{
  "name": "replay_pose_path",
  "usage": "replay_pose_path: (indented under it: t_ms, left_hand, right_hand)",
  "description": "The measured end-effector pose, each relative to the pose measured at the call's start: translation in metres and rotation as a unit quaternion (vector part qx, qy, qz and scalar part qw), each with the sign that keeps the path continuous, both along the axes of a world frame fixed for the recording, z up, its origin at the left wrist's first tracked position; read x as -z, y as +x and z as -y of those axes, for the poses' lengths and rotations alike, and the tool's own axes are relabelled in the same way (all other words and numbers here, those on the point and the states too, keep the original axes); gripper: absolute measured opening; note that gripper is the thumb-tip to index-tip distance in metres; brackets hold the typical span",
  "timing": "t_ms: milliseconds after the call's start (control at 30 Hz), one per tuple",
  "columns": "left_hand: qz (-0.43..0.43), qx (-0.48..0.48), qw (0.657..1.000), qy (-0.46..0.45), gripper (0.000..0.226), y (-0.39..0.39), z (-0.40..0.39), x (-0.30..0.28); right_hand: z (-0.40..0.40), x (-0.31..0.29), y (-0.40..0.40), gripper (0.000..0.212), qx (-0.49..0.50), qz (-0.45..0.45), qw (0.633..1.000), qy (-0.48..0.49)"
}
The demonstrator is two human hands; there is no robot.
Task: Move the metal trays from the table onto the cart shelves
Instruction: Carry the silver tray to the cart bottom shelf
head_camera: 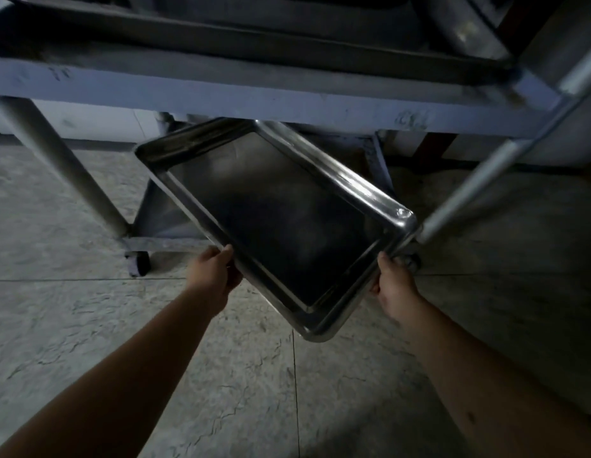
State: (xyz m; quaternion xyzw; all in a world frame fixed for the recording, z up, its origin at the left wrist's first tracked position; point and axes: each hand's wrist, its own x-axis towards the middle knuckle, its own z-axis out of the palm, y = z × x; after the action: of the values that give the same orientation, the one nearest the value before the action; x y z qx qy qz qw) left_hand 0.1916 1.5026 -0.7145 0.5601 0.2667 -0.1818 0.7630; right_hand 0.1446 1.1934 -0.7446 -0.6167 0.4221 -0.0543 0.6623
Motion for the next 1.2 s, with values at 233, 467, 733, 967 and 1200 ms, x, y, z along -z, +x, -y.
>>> replay_pose_path:
  t_ms: [233, 467, 733, 967, 1200]
  left_hand:
    - [0.004, -0.037, 0.996, -0.085, 0.022, -0.009, 0.015, -0.002]
    - [0.016, -0.029, 0.993, -0.115, 0.025, -0.011, 0.021, 0.007]
    - [0.022, 0.006, 0.997, -0.072, 0.019, 0.010, 0.036, -0.001]
    - [-0.023, -0.024, 0.994, -0.102, 0.012, 0.036, 0.058, 0.000]
    - [-0.009, -0.041, 0.997, -0.063, 0.013, 0.048, 0.071, 0.016]
  right_hand:
    - [-0.029, -0.019, -0.042, 0.033, -0.042, 0.006, 0.998, -0.056]
    - [-0.090, -0.014, -0.101, 0.011, -0.114, 0.049, 0.982, -0.141]
    - [-0.007, -0.014, -0.044, 0.014, -0.130, 0.028, 0.985, -0.108]
    - [0.047, -0.014, 0.015, 0.038, -0.088, -0.038, 0.988, -0.118]
    - [-0.015, 0.013, 0.011, 0.021, 0.147, 0.040, 0.987, 0.057]
